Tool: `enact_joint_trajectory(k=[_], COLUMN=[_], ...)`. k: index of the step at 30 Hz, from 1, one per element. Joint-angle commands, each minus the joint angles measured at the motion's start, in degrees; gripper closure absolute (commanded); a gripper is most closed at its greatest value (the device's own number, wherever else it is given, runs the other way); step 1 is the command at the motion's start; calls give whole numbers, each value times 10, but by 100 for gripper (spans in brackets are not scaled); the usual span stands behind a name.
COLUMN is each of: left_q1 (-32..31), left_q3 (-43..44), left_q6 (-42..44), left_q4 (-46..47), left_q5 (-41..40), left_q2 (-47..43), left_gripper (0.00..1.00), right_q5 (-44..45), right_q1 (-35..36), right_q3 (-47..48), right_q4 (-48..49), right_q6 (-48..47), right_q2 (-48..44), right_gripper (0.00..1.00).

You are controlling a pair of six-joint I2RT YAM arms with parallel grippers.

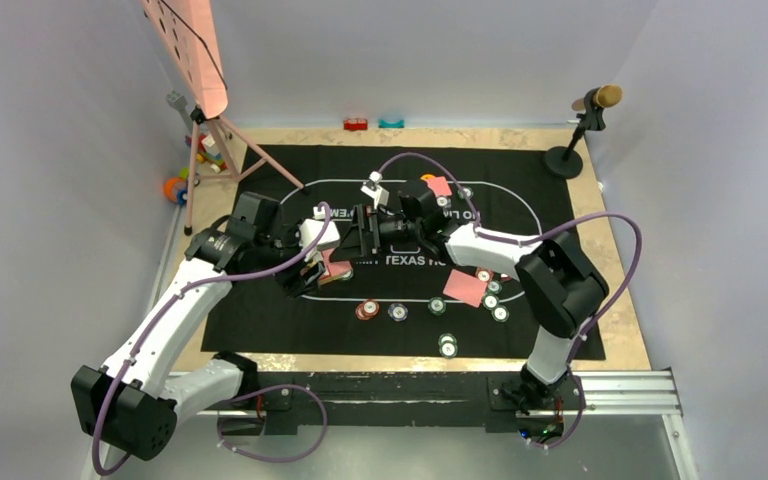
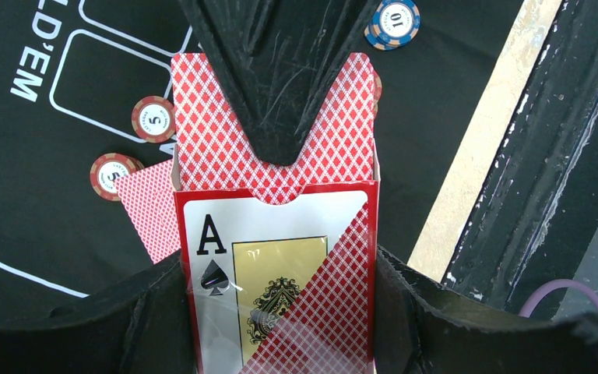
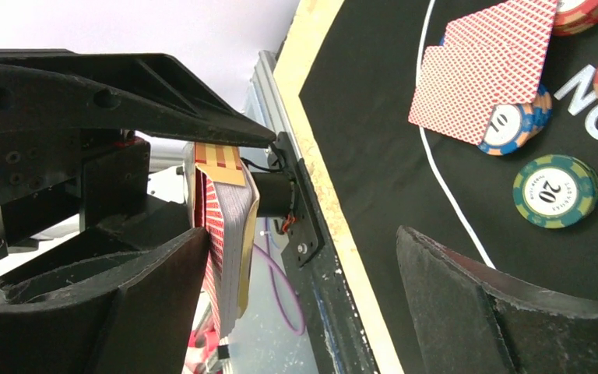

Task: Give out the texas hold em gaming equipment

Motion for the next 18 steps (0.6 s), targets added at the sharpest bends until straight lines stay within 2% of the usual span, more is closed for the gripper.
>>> enact_joint_trajectory(k=[1, 10, 18], left_q1=[3, 3, 3], left_q3=[19, 15, 15], left_q6=[-10, -8, -10], left_q4=[24, 23, 24], left_q5=[19, 17, 20], left_q2=[-1, -1, -3], left_gripper=[54, 56, 57], right_q5=[-39, -49, -43], right_q1=[2, -13, -46], right_q3=[24, 0, -29], right_q4=[59, 77, 70], right_q6=[24, 37, 35], right_q2=[17, 4, -30], right_gripper=[11, 34, 43])
